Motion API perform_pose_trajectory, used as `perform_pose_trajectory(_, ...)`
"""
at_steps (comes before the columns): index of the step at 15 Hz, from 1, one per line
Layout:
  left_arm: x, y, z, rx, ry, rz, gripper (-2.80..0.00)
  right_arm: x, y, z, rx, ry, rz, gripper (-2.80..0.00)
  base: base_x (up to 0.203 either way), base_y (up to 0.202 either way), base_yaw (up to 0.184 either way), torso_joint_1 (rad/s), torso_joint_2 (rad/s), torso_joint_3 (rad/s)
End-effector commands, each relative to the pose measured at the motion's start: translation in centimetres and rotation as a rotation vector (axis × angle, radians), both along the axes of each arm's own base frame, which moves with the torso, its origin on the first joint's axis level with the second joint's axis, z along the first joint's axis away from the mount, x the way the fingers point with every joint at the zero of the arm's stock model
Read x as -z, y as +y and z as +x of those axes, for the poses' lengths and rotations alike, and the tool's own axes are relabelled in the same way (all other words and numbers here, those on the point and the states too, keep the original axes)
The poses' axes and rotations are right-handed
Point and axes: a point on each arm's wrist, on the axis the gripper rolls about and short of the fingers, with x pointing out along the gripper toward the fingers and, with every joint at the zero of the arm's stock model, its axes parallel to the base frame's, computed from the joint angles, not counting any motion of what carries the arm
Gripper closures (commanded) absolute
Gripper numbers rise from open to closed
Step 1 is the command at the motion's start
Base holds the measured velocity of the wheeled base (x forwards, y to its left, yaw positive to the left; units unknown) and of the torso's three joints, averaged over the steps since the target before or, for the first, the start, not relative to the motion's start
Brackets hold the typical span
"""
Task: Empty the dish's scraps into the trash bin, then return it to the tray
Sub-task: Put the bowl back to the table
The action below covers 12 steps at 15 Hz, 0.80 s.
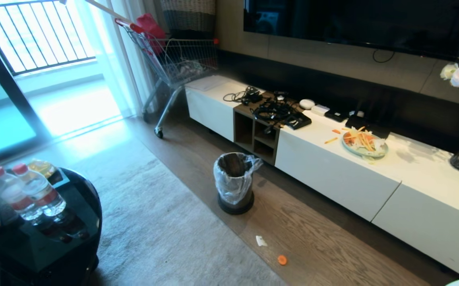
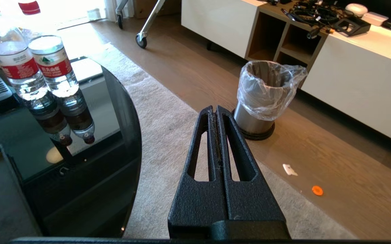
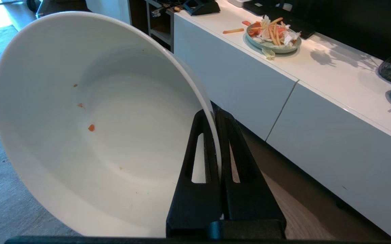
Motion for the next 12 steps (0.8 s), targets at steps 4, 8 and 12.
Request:
perform_pose_trajectory(4,-0.01,0.00,0.00,0.000,-0.001,0.000,0.00,0.00,0.00,0.01,0.000,0.001,-0.001,0.00,-0.025,0.000,0.000,0.000,0.00,0.002)
perform_pose_trajectory(8,-0.01,0.00,0.00,0.000,-0.001,0.000,0.00,0.00,0.00,0.01,0.000,0.001,-0.001,0.00,0.000,0.000,0.000,0.000,0.00,0.000)
perform_pose_trajectory(12,-0.01,0.00,0.00,0.000,-0.001,0.000,0.00,0.00,0.00,0.01,-0.002,0.001,-0.001,0.00,0.000,0.000,0.000,0.000,0.00,0.000)
